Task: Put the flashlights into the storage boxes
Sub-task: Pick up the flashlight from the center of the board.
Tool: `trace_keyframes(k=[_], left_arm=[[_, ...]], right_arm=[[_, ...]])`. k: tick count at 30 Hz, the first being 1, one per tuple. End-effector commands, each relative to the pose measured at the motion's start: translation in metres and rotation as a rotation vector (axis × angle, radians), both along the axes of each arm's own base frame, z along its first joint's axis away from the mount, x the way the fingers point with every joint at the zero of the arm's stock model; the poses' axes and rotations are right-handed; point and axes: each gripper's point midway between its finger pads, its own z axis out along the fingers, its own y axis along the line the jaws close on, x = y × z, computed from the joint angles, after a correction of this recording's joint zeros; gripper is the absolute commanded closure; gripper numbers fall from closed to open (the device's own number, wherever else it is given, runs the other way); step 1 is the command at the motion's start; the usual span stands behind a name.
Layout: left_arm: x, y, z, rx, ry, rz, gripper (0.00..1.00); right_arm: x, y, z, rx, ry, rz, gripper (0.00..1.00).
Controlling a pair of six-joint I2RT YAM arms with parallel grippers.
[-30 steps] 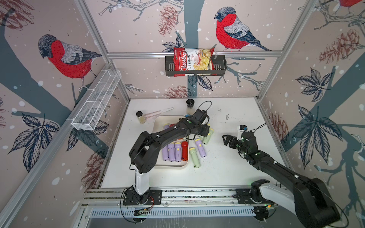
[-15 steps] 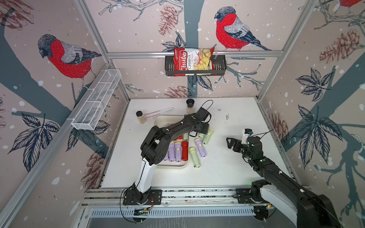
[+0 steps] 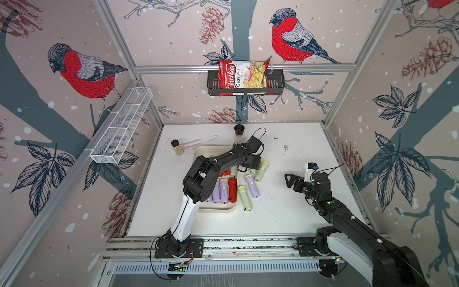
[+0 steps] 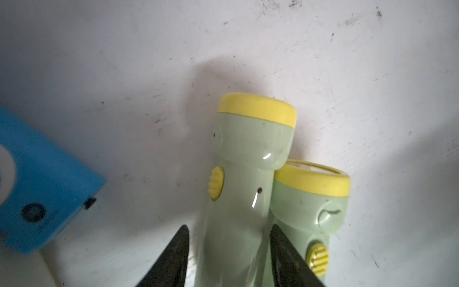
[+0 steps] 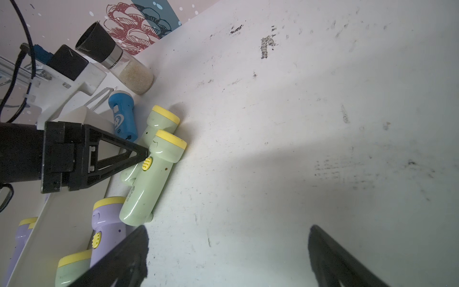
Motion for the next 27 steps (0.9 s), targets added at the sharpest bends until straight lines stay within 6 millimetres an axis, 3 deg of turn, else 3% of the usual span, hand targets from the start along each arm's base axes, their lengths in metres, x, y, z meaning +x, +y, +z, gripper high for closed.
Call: trace_keyframes(k=[1, 9, 14, 27], left_arm=[[-0.003, 0.004, -0.008, 0.033, 0.023, -0.006, 0.48], [0.002, 0.004, -0.018, 0.066, 0.029, -0.003, 0.53], [0.007, 0.001, -0.013, 0.059, 0.010, -0.004, 0.58], [0.004, 0.000, 0.050, -0.034, -0.086, -0.003, 0.64]], right_arm=[[0.001, 0.003, 0.004, 0.012, -0.025, 0.019, 0.01], [0.003, 0.003, 0.002, 0.012, -0.018, 0.017, 0.01], [0.005, 0.001, 0.006, 0.008, -0.020, 0.010, 0.01], [0.010, 0.021, 0.033, 0.066, -0.065, 0.086, 0.01]])
